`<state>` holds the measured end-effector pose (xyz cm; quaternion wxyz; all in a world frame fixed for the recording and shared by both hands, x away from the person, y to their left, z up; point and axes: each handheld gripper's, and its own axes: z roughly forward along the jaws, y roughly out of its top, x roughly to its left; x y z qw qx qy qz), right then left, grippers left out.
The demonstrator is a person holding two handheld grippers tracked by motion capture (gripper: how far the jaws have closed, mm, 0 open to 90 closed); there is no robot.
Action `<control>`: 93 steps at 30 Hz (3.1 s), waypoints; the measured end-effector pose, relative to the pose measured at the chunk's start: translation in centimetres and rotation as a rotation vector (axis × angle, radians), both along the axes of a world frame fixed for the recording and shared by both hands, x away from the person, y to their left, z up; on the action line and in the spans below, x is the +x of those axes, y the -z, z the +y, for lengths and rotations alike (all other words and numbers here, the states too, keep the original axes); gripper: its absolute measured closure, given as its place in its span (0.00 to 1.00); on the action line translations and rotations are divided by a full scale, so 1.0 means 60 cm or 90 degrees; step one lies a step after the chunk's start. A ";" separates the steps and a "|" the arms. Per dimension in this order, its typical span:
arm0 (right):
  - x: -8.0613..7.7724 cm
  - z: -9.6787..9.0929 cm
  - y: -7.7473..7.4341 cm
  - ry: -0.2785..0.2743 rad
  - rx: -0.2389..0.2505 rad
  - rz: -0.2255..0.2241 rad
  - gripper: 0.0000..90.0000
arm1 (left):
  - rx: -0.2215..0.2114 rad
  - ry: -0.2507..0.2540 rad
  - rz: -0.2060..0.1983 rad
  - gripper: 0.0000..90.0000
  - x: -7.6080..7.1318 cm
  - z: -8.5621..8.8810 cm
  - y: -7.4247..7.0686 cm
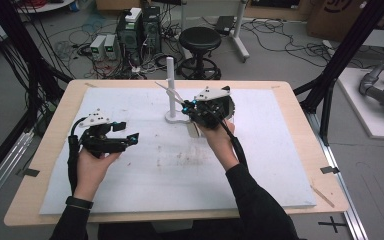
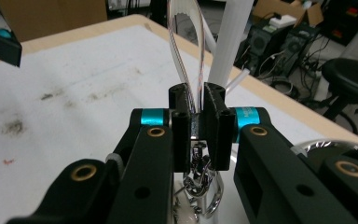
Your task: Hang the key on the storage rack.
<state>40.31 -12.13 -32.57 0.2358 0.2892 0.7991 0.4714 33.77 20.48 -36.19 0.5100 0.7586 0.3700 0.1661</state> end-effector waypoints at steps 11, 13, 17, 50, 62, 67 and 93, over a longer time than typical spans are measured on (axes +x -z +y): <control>-0.016 0.014 -0.033 0.007 0.003 -0.066 0.92 | -0.003 0.005 0.002 0.34 0.000 0.001 0.000; -0.015 0.018 -0.036 0.013 -0.003 -0.070 0.92 | -0.003 0.007 0.003 0.34 0.001 0.001 0.001; -0.010 0.024 -0.037 0.029 -0.013 -0.081 0.92 | -0.007 0.007 0.003 0.34 0.000 0.002 0.001; 0.022 0.040 -0.028 0.079 -0.051 -0.063 0.73 | -0.006 0.008 0.003 0.34 -0.004 0.012 0.001; -0.016 -0.072 -0.029 0.068 -0.032 -0.018 0.52 | -0.014 0.026 0.007 0.34 0.019 -0.001 -0.010; -0.028 -0.149 -0.010 0.092 -0.020 0.007 0.47 | -0.005 0.033 0.011 0.34 0.027 -0.012 -0.011; -0.041 -0.351 0.047 0.173 0.052 0.102 0.24 | 0.023 0.019 0.015 0.32 0.034 -0.015 -0.011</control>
